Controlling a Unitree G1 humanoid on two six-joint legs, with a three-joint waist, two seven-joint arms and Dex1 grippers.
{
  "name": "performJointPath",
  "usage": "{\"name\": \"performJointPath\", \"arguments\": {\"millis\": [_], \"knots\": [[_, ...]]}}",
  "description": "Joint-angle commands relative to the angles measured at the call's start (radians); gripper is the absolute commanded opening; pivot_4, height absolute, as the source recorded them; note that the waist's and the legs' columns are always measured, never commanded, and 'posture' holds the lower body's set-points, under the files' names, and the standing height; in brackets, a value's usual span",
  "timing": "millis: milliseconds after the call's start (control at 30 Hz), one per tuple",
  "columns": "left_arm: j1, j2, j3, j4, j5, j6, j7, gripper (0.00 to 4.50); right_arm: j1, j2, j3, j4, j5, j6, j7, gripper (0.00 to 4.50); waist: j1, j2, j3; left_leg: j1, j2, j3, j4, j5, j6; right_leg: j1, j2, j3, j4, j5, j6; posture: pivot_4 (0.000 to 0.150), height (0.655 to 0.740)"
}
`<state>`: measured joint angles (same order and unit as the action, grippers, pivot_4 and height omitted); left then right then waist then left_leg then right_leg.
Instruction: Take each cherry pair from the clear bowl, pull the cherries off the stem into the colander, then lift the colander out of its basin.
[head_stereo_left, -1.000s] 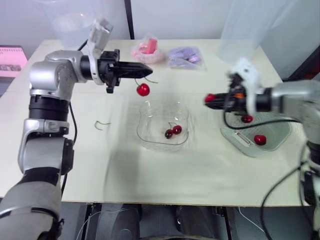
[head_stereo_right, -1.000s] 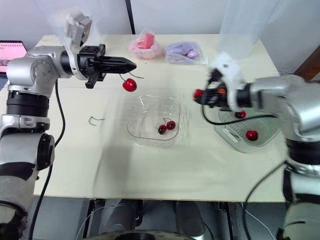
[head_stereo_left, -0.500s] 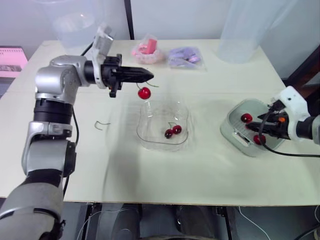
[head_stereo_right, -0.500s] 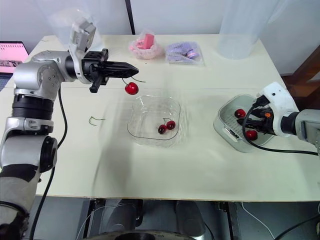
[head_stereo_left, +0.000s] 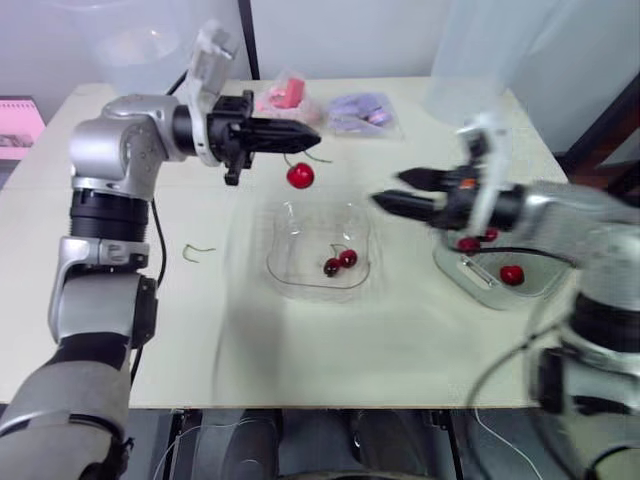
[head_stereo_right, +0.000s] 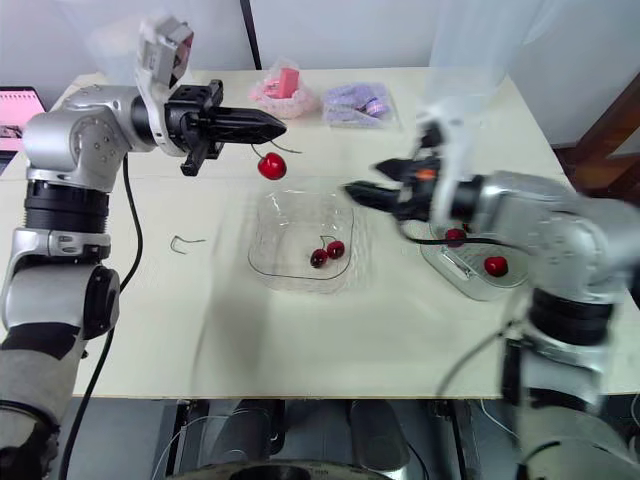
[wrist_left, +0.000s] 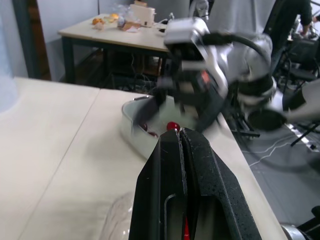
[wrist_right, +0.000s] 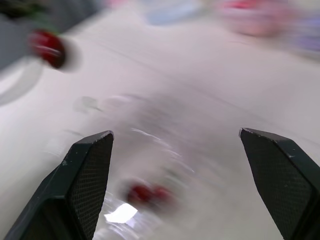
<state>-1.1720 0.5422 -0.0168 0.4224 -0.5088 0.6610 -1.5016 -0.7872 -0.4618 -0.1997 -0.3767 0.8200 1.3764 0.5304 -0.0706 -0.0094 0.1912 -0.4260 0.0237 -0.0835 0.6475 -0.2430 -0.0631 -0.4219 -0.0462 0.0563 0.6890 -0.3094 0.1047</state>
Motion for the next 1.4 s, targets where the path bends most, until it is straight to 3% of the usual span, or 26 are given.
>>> {"name": "performJointPath", "arguments": {"millis": [33,267,767,867,1000,1400], "knots": [[-0.006,0.018,0.021,-0.047,-0.023,0.011,0.007,0.0,-0.068,0.071,0.014,-0.005,-0.001,0.001,-0.089,4.4,0.005,0.0,0.0,0.0,-0.001,0.0,0.0,0.0,0.0,0.0,-0.001,0.0,0.0,0.0,0.0,0.15,0.7348],[0.005,0.024,0.02,-0.078,-0.034,0.031,0.017,0.0,-0.143,0.151,0.104,0.072,-0.038,-0.066,-0.118,4.4,-0.001,0.0,0.0,0.0,-0.001,-0.001,0.0,0.0,0.0,0.0,-0.001,-0.001,0.0,0.0,0.0,0.15,0.7348],[0.025,0.022,0.022,-0.078,-0.04,0.017,0.044,0.0,-0.185,0.249,0.092,0.108,0.009,-0.055,-0.152,4.4,-0.002,0.0,0.0,0.0,-0.001,-0.001,0.0,0.0,0.0,0.0,0.0,0.0,0.001,0.0,0.0,0.15,0.7348],[0.025,0.023,0.022,-0.076,-0.04,0.017,0.047,0.0,-0.183,0.248,0.098,0.102,0.009,-0.052,-0.153,3.65,-0.002,0.0,0.0,0.0,-0.001,-0.001,0.0,0.0,0.0,0.0,0.0,0.0,0.001,0.0,0.0,0.15,0.7348],[0.022,0.024,0.024,-0.071,-0.04,0.016,0.049,0.0,-0.179,0.245,0.102,0.097,0.012,-0.039,-0.155,1.58,-0.002,0.0,0.0,0.0,-0.001,-0.001,0.0,0.0,0.0,0.0,0.0,0.0,0.001,0.0,0.0,0.15,0.7348],[0.007,0.02,0.03,-0.048,-0.039,0.007,0.054,0.0,-0.173,0.236,0.102,0.091,0.01,-0.028,-0.16,1.58,-0.002,0.0,0.0,0.0,-0.001,-0.001,0.0,0.0,0.001,0.0,0.0,0.0,0.001,0.0,0.0,0.15,0.7348]]}}
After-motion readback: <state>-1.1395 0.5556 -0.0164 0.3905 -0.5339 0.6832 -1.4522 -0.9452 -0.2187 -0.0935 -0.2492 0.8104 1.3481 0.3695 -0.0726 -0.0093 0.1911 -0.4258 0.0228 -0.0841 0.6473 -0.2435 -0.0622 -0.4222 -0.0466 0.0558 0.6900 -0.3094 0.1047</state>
